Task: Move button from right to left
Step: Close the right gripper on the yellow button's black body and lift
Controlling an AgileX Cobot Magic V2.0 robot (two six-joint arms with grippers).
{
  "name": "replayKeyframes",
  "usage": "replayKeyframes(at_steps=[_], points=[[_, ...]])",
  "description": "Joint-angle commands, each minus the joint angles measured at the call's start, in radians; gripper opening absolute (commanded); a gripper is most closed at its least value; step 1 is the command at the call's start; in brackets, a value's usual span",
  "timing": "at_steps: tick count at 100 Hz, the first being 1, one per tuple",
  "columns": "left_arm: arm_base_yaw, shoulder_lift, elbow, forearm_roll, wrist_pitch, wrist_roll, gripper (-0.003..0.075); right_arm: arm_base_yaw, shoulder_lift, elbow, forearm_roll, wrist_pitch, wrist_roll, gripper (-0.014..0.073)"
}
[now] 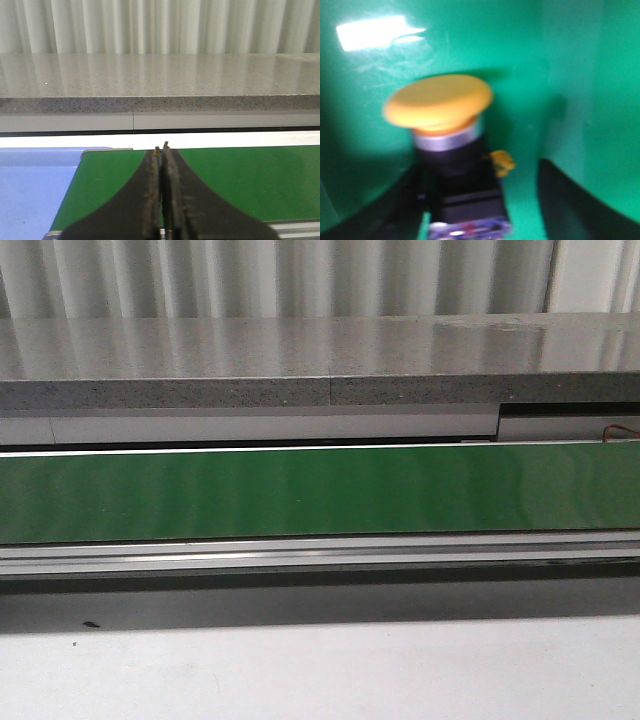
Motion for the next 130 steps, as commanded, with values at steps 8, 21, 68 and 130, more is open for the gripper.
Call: replayKeyframes(at_steps=[8, 21, 68, 130], points=[[-0.003, -0.032, 0.038, -0.005, -0.083, -0.007, -0.0020, -0.002, -0.050, -0.032, 0.000, -0.019, -0.013, 0.0113], [-0.003, -0.032, 0.038, -0.005, -0.083, -0.007, -0.0020, -0.002, -0.061, -0.032, 0.005, -0.023, -0.013, 0.0038], [-0.003, -0.032, 0.038, -0.005, -0.083, -0.007, -0.0020, 0.046, -0.340, -0.032, 0.092, 0.053, 0.031, 0.0041], [-0.003, -0.032, 0.038, -0.005, -0.083, -0.007, -0.0020, 0.300, -0.302, 0.010, 0.100, 0.103, 0.213, 0.0043]])
